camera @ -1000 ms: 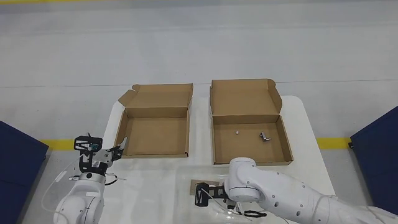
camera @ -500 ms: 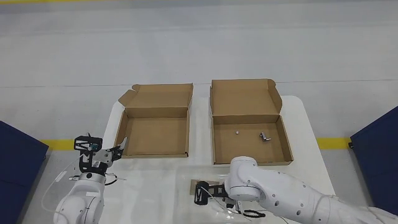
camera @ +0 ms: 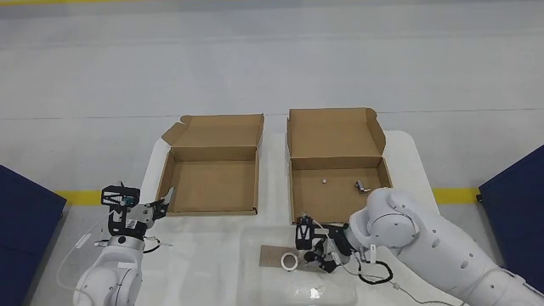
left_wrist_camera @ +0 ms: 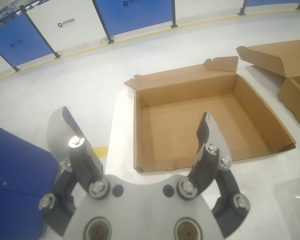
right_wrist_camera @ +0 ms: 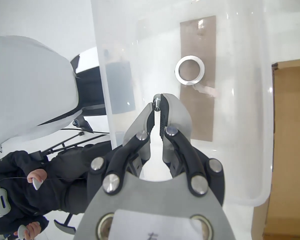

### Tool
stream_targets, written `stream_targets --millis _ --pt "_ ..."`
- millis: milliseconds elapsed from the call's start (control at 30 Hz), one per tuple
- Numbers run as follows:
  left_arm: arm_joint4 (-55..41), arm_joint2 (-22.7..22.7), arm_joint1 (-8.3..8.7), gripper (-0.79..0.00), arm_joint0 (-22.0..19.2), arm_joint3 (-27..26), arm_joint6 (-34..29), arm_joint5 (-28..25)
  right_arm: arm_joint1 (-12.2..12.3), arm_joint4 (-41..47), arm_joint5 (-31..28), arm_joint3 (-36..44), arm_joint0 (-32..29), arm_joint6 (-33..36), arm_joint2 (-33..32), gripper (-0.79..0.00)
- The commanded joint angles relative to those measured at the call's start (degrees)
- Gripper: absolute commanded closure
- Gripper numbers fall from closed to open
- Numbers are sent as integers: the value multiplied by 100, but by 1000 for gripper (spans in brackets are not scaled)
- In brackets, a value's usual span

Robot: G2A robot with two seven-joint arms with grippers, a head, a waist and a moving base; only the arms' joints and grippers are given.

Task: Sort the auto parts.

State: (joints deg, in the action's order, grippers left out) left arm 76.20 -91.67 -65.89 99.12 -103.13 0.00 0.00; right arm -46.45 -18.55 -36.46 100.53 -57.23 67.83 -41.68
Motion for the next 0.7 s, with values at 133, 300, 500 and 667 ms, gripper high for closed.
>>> stream_targets --millis 133,300,500,667 --pt "0 0 0 -785 0 0 0 0 296 554 -363 -154 -84 -364 -38 0" --pt "0 0 0 -785 0 0 0 0 296 554 -363 -154 -84 -364 -38 0" --pt "0 0 0 -785 0 0 0 0 306 652 -510 -150 -149 -551 -82 0" --pt "0 0 0 -785 0 0 0 0 491 1402 -1100 -275 -248 -1100 -200 0"
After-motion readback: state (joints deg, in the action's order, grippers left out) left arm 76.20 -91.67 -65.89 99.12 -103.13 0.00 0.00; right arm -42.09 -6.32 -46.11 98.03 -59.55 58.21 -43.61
